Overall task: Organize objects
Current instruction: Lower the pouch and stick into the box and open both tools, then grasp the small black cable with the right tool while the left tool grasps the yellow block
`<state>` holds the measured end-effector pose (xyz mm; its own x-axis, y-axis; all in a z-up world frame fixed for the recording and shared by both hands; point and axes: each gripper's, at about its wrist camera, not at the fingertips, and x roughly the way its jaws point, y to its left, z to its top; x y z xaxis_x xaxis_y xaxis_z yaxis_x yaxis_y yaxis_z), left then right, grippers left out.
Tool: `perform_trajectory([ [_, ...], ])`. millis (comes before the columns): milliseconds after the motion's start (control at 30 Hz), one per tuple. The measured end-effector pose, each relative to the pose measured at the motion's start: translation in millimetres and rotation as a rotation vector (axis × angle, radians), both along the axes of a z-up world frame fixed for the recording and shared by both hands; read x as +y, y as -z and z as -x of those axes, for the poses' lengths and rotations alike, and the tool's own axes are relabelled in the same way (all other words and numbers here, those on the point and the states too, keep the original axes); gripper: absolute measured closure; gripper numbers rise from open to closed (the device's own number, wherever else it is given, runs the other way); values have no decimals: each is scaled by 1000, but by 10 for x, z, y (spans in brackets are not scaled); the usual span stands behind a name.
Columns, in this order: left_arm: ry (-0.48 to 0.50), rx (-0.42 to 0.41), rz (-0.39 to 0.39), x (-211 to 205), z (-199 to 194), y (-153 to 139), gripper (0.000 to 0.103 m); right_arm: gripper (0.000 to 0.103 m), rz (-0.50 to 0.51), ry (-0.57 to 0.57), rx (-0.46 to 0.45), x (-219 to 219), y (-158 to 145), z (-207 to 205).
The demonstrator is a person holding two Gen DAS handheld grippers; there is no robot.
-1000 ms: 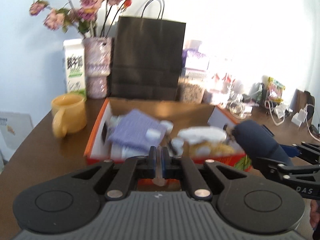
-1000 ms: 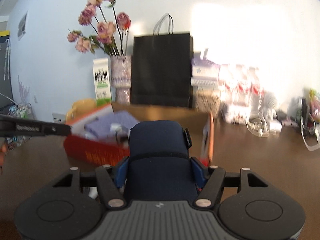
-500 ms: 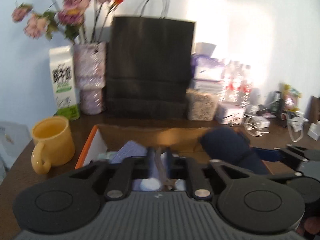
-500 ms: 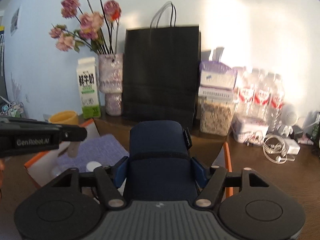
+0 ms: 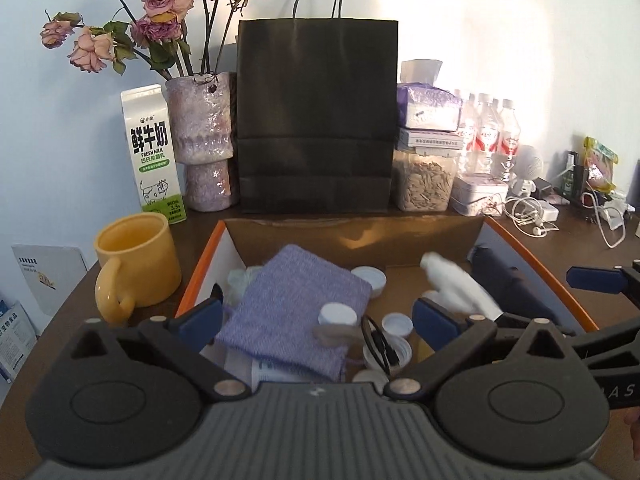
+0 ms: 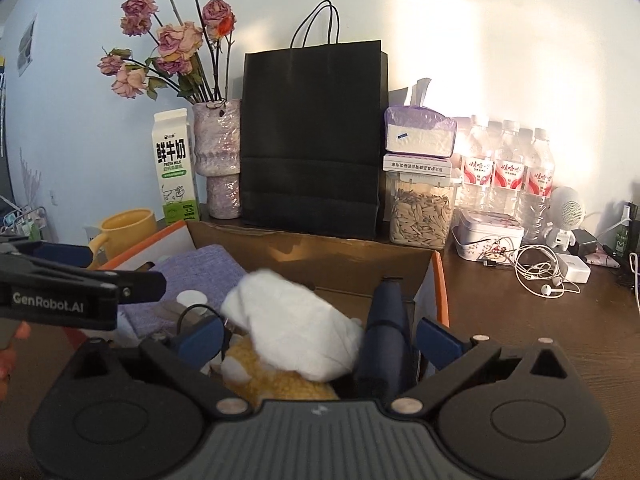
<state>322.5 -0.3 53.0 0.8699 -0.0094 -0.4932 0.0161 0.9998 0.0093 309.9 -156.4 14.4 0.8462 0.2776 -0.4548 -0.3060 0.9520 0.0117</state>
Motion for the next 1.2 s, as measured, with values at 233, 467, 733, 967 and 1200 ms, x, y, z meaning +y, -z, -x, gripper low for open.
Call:
perform_trajectory([
  [233,28,17,-13,20,336,28,0,0,12,-15,0,-46,34,329],
  [467,67,66,-28,14,668,171,0,0,17,-45,42,-70,212,670],
  [733,56,96,-10,77,912,288,0,0,31,-82,102,-15,412,876],
  [967,32,108,-1,173,1040,324,0,1,64,-110,138,135,497,820],
  [1200,14,107,13,266,1100,327,0,11,78,-116,179,214,585,701],
])
